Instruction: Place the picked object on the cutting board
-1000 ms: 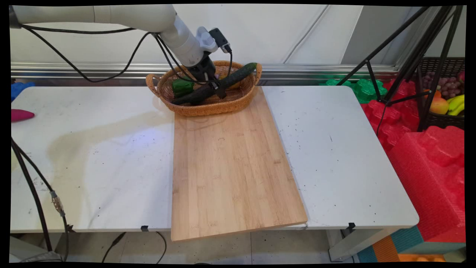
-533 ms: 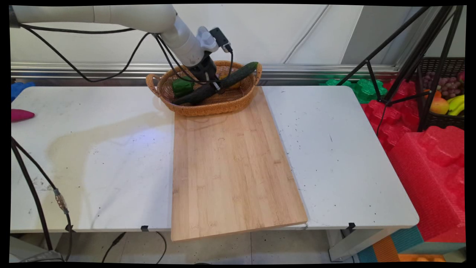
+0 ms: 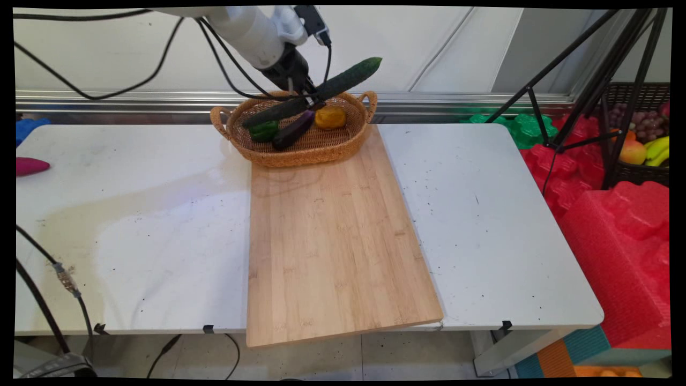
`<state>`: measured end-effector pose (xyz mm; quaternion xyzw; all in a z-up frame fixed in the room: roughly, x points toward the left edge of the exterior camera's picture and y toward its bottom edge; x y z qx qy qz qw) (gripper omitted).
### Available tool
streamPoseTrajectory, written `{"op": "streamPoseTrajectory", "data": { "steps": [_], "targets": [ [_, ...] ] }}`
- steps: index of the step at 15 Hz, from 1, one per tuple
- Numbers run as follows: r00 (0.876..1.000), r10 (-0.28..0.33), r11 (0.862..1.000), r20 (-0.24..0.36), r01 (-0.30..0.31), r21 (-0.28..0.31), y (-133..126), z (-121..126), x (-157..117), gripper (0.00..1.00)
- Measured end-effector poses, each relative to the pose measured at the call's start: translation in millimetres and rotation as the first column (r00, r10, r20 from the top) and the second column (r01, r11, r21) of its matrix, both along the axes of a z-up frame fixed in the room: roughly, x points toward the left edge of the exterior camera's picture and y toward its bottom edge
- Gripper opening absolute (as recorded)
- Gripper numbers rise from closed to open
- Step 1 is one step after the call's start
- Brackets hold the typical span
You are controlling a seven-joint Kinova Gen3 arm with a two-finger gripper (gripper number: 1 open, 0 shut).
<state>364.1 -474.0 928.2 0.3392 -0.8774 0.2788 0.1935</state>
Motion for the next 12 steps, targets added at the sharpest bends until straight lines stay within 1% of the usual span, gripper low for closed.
{"op": "streamPoseTrajectory", "data": {
  "steps": [2, 5, 8, 10, 12],
  "targets": [
    [0.999, -0.038, 0.999, 0.014, 0.038, -0.01, 24.1, 13.6, -4.2, 0.0],
    [0.994, -0.101, 0.995, 0.032, 0.101, 0.008, 59.6, 22.6, -9.5, 0.0],
    [0.983, -0.177, 0.983, 0.044, 0.175, 0.045, 92.5, 23.1, -16.9, 0.0],
    [0.975, -0.216, 0.975, 0.046, 0.212, 0.072, 108.0, 19.7, -21.9, 0.0],
    [0.969, -0.242, 0.967, 0.048, 0.237, 0.094, 117.0, 15.4, -26.2, 0.0]
  ]
}}
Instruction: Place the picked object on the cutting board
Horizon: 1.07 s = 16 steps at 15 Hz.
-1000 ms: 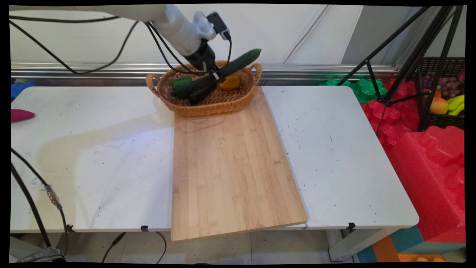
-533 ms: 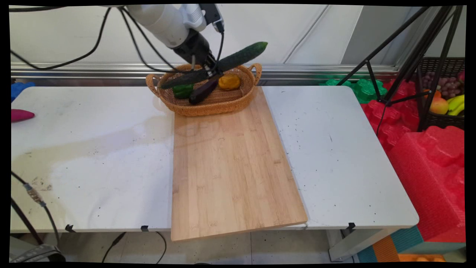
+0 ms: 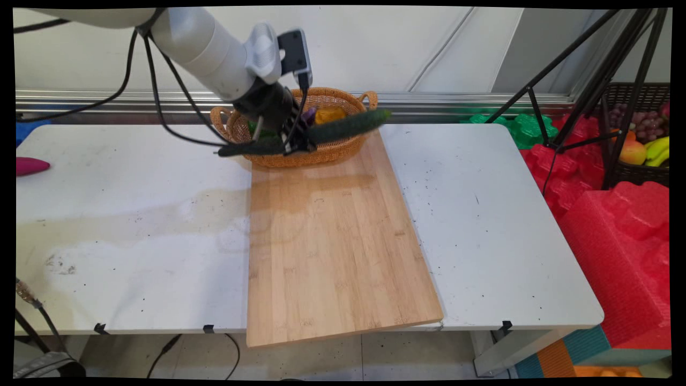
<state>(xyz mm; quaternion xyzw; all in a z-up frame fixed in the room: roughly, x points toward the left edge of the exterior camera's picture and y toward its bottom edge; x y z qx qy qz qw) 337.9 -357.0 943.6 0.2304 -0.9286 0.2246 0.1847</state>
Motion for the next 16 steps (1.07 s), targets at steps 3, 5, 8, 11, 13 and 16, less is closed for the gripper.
{"op": "streamPoseTrajectory", "data": {
  "steps": [3, 5, 8, 11, 13, 16],
  "targets": [
    [0.999, -0.041, 0.998, 0.019, 0.04, 0.039, 7.9, -11.7, -6.8, 0.0],
    [0.997, -0.074, 0.995, 0.038, 0.071, 0.071, 8.2, -24.4, -11.9, 0.0],
    [0.992, -0.114, 0.987, 0.056, 0.107, 0.12, 3.5, -44.9, -18.2, 0.0],
    [0.987, -0.149, 0.976, 0.059, 0.137, 0.171, -5.7, -68.1, -25.6, 0.0],
    [0.985, -0.166, 0.968, 0.055, 0.152, 0.2, -11.8, -81.2, -29.9, 0.0],
    [0.982, -0.184, 0.957, 0.048, 0.168, 0.236, -19.9, -98.0, -34.4, 0.0]
  ]
}}
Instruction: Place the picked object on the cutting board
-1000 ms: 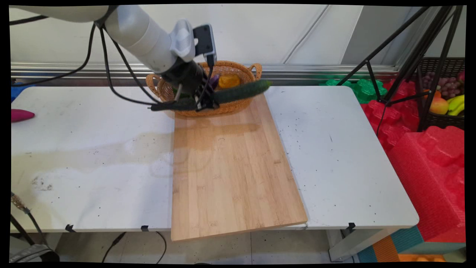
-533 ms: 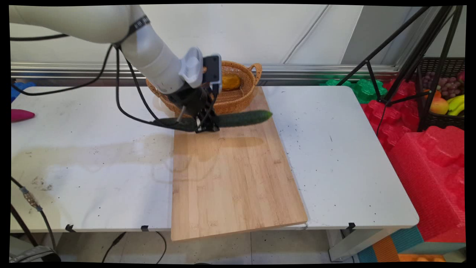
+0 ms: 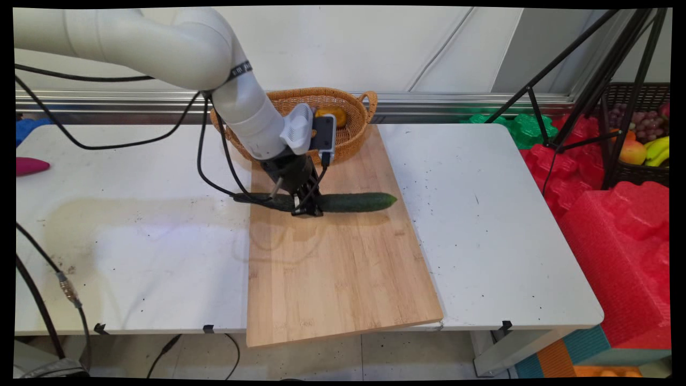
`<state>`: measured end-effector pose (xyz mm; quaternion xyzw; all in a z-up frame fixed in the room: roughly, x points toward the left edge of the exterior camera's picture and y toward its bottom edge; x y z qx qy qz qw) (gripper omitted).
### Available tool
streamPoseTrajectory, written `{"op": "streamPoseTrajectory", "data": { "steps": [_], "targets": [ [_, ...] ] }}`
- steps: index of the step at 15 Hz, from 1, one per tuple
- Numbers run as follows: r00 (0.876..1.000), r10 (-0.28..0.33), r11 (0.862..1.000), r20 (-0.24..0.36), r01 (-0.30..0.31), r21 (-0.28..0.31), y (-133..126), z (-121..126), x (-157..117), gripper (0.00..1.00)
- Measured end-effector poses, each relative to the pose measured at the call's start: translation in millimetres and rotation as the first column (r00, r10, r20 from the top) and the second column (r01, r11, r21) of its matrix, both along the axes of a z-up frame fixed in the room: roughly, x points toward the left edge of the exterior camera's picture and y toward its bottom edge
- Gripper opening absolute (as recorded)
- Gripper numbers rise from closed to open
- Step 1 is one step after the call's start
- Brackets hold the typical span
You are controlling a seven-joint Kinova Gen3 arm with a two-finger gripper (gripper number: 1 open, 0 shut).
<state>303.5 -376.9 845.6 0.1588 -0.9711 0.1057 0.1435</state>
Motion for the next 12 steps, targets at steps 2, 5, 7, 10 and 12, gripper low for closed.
{"op": "streamPoseTrajectory", "data": {
  "steps": [2, 5, 7, 10, 12],
  "targets": [
    [1.0, -0.008, 1.0, -0.001, 0.008, 0.022, -5.1, -10.0, -1.9, 0.0],
    [1.0, -0.015, 0.999, -0.005, 0.015, 0.045, -11.6, -20.2, -4.8, 0.0],
    [1.0, -0.02, 0.998, -0.005, 0.021, 0.053, -15.1, -24.8, -5.7, 0.0],
    [1.0, -0.027, 0.998, -0.008, 0.027, 0.058, -20.0, -28.7, -7.0, 1.0],
    [1.0, -0.024, 0.998, -0.014, 0.025, 0.055, -22.3, -28.4, -8.0, 1.0]
  ]
}}
